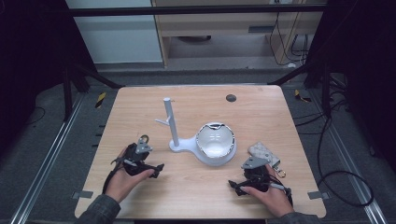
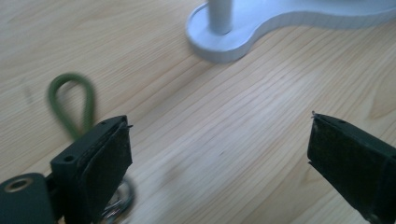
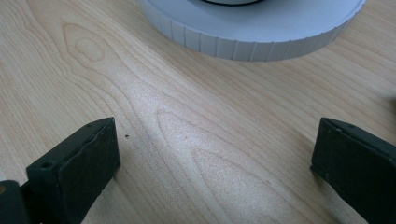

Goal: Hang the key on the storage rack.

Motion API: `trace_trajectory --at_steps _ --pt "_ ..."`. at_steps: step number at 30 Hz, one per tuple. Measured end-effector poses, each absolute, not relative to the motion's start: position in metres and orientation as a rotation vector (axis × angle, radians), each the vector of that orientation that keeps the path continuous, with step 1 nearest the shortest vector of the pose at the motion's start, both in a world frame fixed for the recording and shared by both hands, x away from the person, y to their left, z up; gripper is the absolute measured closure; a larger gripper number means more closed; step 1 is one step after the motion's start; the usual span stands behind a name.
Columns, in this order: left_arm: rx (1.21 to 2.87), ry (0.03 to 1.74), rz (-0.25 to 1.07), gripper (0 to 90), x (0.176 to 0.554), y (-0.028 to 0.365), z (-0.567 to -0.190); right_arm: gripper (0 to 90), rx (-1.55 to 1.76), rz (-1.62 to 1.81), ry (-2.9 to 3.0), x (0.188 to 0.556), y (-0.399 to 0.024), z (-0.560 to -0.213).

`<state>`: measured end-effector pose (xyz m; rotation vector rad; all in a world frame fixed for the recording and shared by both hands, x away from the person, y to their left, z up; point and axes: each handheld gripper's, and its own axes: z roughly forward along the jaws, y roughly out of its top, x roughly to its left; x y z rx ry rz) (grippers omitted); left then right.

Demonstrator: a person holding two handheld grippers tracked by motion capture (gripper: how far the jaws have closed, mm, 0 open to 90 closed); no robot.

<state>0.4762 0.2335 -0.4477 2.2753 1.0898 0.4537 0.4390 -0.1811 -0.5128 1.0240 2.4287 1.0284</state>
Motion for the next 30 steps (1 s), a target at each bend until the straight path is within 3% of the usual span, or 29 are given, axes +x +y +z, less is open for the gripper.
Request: trace_trajectory --at_steps 10,22,30 --pt "2.35 1.291 0.422 22.8 0.514 0.279 -0.432 1.0 1.022 1.032 2.426 0.439 -0.181 -0.513" --pt "2.376 1.391 0.334 40.1 0.537 0.268 -0.454 1.0 1.019 1.029 2.428 0.438 -0.182 -0.513" --pt "2.366 1.41 0.342 46.6 0.537 0.269 -0.458 1.0 1.017 1.029 2.429 0.437 -0.182 -0.513"
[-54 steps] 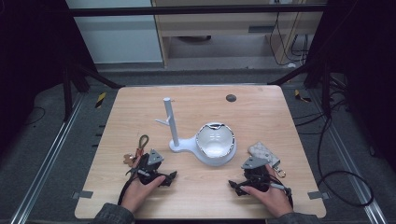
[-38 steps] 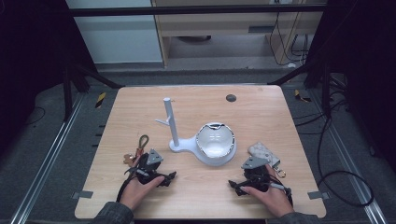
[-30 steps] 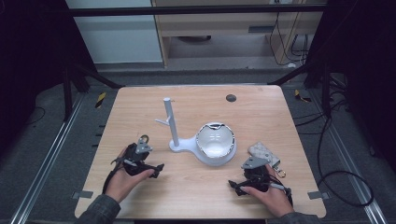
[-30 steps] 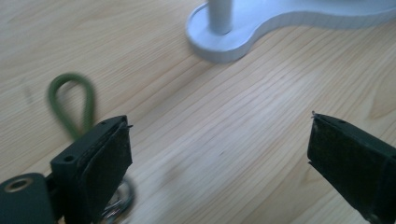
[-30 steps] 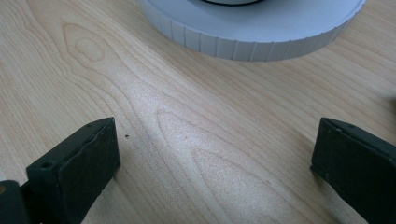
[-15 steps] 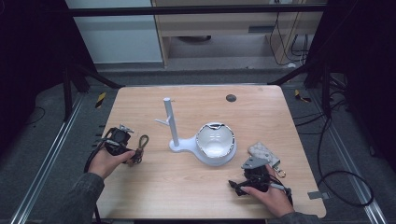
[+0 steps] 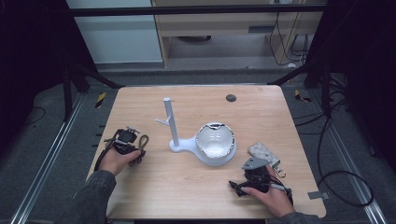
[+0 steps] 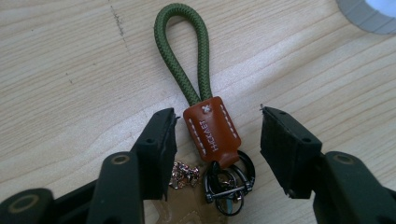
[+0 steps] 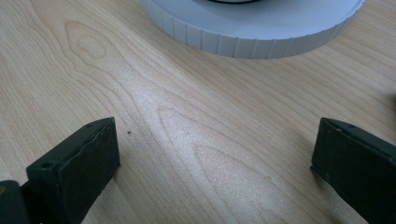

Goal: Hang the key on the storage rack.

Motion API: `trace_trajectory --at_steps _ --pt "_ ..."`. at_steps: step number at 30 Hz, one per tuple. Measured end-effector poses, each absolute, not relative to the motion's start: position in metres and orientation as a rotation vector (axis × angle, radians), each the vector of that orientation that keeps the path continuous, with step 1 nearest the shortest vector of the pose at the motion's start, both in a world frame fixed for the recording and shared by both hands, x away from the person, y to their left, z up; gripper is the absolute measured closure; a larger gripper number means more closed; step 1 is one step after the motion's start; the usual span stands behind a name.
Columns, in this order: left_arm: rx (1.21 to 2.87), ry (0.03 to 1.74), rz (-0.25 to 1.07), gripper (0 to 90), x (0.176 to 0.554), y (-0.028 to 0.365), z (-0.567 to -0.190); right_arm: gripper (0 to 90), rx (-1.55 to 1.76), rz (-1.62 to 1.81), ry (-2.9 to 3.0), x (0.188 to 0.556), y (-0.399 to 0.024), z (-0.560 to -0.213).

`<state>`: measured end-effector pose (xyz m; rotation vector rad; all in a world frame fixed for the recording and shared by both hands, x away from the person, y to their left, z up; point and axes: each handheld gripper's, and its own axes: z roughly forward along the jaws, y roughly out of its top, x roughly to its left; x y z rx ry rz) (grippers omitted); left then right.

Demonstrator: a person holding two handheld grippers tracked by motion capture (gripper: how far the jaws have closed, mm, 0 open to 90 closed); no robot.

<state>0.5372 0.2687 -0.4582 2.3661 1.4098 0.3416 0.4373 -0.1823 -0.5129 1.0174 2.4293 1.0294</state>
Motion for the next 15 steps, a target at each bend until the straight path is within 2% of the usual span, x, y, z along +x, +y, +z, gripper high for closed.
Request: trace_trajectory --at_steps 5,11,15 --pt "2.349 1.425 0.333 50.2 0.5381 0.271 -0.4598 1.0 1.021 1.029 2.43 0.4368 -0.1823 -0.5129" --pt "2.351 1.414 0.317 58.4 0.537 0.2693 -0.4613 1.0 1.021 1.032 2.429 0.4361 -0.1824 -0.5129" --pt "2.367 1.402 0.324 59.2 0.5371 0.2673 -0.4625 1.0 1.016 1.032 2.43 0.4361 -0.1826 -0.5129"
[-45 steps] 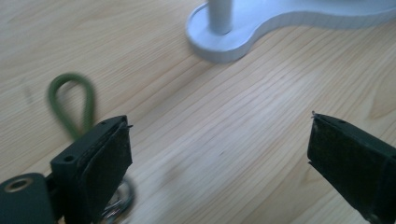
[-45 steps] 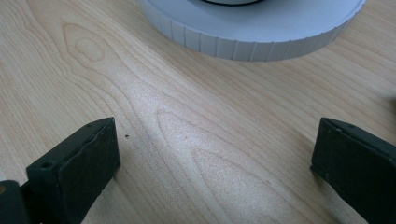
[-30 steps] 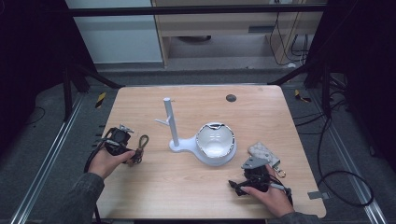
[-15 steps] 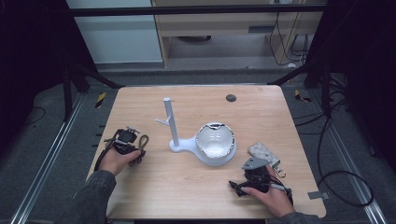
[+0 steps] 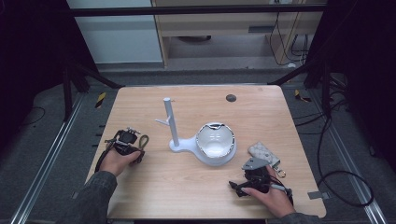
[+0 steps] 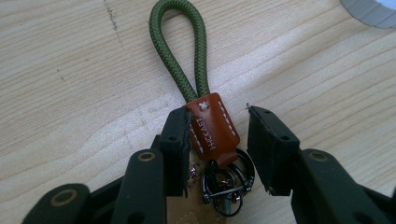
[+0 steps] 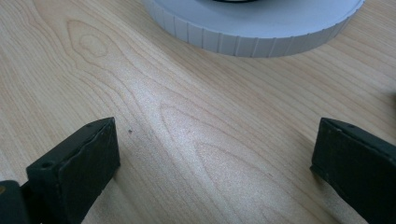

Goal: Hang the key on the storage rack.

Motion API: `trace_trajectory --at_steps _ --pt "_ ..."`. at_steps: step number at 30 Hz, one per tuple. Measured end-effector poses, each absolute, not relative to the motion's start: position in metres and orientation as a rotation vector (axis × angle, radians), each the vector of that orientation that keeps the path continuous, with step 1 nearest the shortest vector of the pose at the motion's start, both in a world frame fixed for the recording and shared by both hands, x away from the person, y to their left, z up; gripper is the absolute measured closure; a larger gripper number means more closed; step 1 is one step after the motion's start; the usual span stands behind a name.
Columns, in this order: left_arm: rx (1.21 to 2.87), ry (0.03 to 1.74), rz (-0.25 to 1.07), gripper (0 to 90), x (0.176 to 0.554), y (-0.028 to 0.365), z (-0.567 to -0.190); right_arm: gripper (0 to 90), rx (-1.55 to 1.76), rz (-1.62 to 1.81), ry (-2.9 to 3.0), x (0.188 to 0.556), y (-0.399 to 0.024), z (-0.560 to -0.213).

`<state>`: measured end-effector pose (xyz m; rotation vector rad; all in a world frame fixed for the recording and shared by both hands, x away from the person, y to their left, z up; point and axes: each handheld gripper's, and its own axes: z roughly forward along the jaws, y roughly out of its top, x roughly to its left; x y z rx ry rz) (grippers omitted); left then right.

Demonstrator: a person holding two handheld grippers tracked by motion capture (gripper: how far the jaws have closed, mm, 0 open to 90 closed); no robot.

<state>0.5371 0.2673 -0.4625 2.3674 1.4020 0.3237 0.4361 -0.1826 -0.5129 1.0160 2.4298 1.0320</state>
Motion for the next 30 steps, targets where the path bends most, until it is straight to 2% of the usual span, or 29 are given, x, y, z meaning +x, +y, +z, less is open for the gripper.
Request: trace_trajectory --at_steps 3,30 --pt "2.379 1.393 0.33 61.6 0.5385 0.2663 -0.4642 1.0 1.016 1.032 2.429 0.4359 -0.1826 -0.513" --pt "2.406 1.362 0.344 62.7 0.5424 0.262 -0.4681 1.0 1.017 1.028 2.435 0.4335 -0.1832 -0.5127"
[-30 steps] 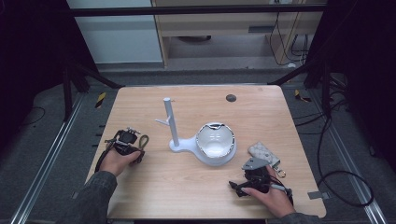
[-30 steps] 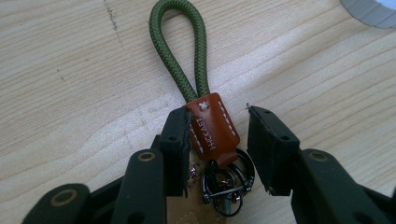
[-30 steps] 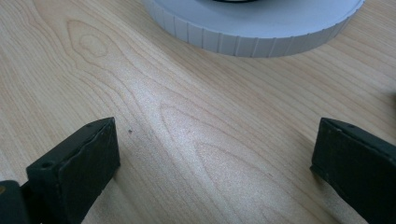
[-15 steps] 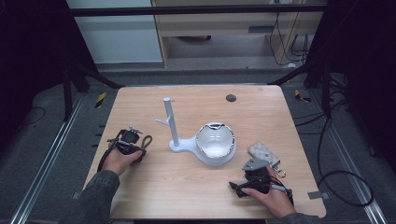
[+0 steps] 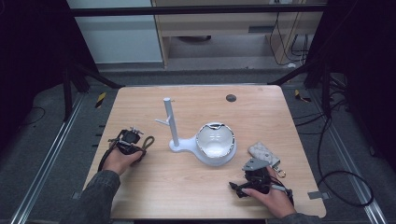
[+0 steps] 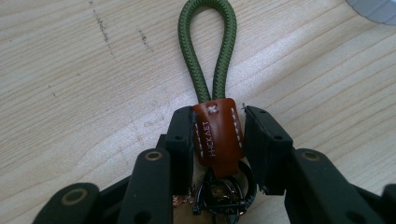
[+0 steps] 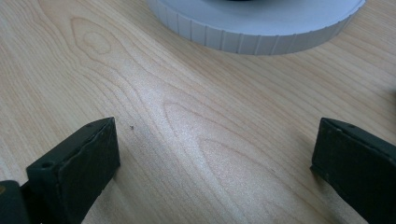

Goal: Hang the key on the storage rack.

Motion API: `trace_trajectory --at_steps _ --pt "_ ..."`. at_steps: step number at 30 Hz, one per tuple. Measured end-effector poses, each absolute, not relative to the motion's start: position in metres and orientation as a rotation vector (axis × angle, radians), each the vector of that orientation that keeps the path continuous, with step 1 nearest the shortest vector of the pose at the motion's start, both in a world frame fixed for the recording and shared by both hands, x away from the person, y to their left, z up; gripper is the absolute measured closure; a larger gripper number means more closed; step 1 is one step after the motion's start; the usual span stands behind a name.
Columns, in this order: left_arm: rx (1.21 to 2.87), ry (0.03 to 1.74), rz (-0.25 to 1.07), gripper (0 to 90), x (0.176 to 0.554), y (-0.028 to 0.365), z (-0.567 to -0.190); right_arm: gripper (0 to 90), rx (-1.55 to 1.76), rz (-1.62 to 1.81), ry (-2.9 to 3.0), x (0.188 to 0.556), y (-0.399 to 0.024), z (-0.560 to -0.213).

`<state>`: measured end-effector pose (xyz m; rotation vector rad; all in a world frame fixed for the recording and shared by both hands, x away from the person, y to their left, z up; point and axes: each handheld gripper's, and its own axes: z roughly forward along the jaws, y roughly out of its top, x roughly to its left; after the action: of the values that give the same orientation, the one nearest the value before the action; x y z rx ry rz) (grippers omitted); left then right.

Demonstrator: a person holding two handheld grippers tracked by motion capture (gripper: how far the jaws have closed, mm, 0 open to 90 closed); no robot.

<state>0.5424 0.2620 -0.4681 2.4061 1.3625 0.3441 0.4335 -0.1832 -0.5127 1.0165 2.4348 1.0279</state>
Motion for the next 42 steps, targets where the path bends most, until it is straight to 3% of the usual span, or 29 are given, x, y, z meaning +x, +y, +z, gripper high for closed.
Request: trace_trajectory --at_steps 16,27,42 --pt "2.373 1.317 0.357 66.1 0.536 0.267 -0.465 1.0 1.016 1.028 2.435 0.433 -0.183 -0.513" --pt "2.237 1.159 0.473 66.1 0.485 0.276 -0.433 0.9 1.016 1.029 2.436 0.434 -0.183 -0.513" --pt "2.101 1.018 0.564 66.3 0.457 0.263 -0.407 0.4 1.019 1.025 2.435 0.434 -0.183 -0.513"
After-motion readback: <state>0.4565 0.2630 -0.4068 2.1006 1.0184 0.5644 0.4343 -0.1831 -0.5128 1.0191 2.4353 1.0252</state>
